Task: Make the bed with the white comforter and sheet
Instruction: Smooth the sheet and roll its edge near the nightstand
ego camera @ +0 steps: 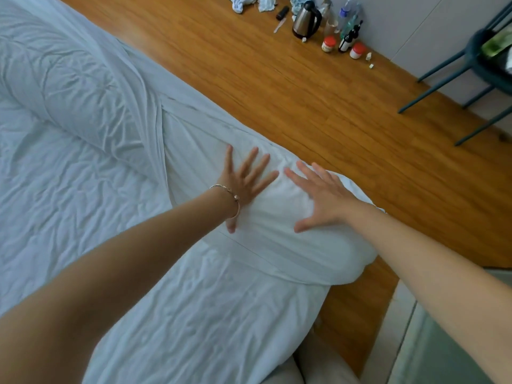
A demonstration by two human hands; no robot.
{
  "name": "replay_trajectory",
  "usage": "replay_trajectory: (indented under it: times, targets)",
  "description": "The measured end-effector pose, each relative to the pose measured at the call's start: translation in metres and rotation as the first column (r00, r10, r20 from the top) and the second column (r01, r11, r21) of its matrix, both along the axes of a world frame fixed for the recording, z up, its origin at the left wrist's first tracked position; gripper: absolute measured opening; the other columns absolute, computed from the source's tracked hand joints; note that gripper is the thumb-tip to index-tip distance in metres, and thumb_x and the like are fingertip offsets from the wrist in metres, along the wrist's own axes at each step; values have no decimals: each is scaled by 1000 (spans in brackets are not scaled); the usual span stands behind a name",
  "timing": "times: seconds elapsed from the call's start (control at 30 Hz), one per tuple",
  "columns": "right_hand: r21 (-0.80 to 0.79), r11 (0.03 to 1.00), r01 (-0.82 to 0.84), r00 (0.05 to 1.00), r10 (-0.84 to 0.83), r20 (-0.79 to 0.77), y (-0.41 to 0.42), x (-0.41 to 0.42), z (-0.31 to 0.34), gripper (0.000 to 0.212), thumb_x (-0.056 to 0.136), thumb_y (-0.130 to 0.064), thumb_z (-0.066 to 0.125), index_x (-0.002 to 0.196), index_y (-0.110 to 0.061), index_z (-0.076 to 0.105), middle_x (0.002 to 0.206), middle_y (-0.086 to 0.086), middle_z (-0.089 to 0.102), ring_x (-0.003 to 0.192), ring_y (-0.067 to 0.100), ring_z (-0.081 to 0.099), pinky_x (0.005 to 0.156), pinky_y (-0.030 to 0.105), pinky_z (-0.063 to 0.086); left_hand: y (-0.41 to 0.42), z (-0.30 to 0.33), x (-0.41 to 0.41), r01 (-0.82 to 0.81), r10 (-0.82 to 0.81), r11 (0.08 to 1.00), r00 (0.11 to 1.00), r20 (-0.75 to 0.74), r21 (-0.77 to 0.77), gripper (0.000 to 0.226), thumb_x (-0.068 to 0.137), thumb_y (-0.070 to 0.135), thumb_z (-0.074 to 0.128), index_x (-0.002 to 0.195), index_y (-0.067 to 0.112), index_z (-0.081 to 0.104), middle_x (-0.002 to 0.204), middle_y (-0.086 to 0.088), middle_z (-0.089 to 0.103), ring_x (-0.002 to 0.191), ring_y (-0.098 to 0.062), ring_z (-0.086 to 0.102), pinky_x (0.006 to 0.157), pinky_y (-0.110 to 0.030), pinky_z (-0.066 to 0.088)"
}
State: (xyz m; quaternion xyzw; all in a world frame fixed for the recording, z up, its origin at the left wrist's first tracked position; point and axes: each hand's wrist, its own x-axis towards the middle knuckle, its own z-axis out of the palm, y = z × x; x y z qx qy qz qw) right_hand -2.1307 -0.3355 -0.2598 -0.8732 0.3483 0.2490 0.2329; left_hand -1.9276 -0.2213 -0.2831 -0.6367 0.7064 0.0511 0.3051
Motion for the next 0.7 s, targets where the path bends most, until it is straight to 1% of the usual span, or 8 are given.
replay_trajectory:
  times: [0.07, 0.2, 0.27, 0.37, 0.43, 0.53, 0.6, 0.7]
  targets:
    - [-44, 988, 151, 979, -156, -132, 2, -10, -5, 144, 43, -84, 73, 142, -52, -26, 162, -2, -18, 149, 28, -10, 118, 56, 3, 17, -14, 4, 147, -145, 974, 989, 29, -171, 135, 68, 57, 70, 143, 20, -35, 157, -17, -19, 145, -42, -13, 103, -78, 1]
    - [-238, 939, 248, 960, -272, -71, 38, -17, -15, 137, 41, -89, 62, 150, -38, -3, 147, 8, 32, 132, 31, 34, 111, 50, 23, 40, -46, 5, 148, -183, 864, 983, -26, -482, 77, 74, 23, 60, 144, 24, 26, 134, -16, 40, 128, -35, 41, 101, -71, 27]
    - [-388, 889, 243, 964, -266, -4, 72, -18, -25, 129, 44, -89, 59, 149, -34, 9, 132, 8, 42, 118, 29, 42, 107, 48, 26, 54, -67, -1, 81, -187, 746, 978, -91, -661, 45, 87, 8, 49, 130, 22, 43, 122, -15, 46, 117, -32, 48, 96, -65, 34]
    - [-526, 811, 257, 965, -246, 93, 112, -22, -37, 125, 44, -88, 59, 148, -29, 22, 119, 9, 48, 105, 30, 47, 101, 50, 27, 78, -76, -14, -35, -157, 630, 973, -172, -776, 35, 93, 0, 42, 122, 19, 46, 121, -14, 46, 120, -33, 47, 99, -63, 31]
    - [-468, 853, 231, 970, -238, 46, 105, -23, -28, 126, 47, -89, 57, 150, -32, 12, 125, 6, 43, 111, 27, 44, 102, 46, 25, 86, -64, -29, -183, -59, 694, 950, -308, -697, 46, 84, 0, 48, 127, 16, 44, 129, -17, 45, 128, -36, 40, 104, -63, 24]
    - [-232, 954, 188, 982, -179, 59, 66, -42, -7, 127, 52, -88, 62, 152, -35, 4, 138, 0, 39, 125, 23, 38, 106, 41, 27, 80, -19, -62, -451, 275, 829, 844, -461, -331, 90, 57, 21, 70, 137, 14, 31, 144, -17, 35, 140, -32, 19, 112, -57, 7]
    - [-61, 970, 236, 965, -227, 128, 49, -61, 4, 121, 58, -79, 70, 153, -32, 11, 150, -2, 34, 135, 22, 33, 111, 41, 27, 69, 6, -80, -561, 398, 807, 748, -531, -186, 85, 66, 37, 66, 138, 19, 25, 143, -6, 24, 140, -26, 10, 114, -50, -1]
    - [-31, 965, 260, 965, -259, 37, 49, -88, 2, 117, 58, -84, 65, 151, -44, 5, 161, -5, 11, 147, 22, 13, 117, 47, 13, 47, 29, -96, -643, 380, 747, 622, -684, -170, 68, 75, 45, 61, 135, 28, 33, 135, 1, 29, 134, -23, 21, 113, -44, 10]
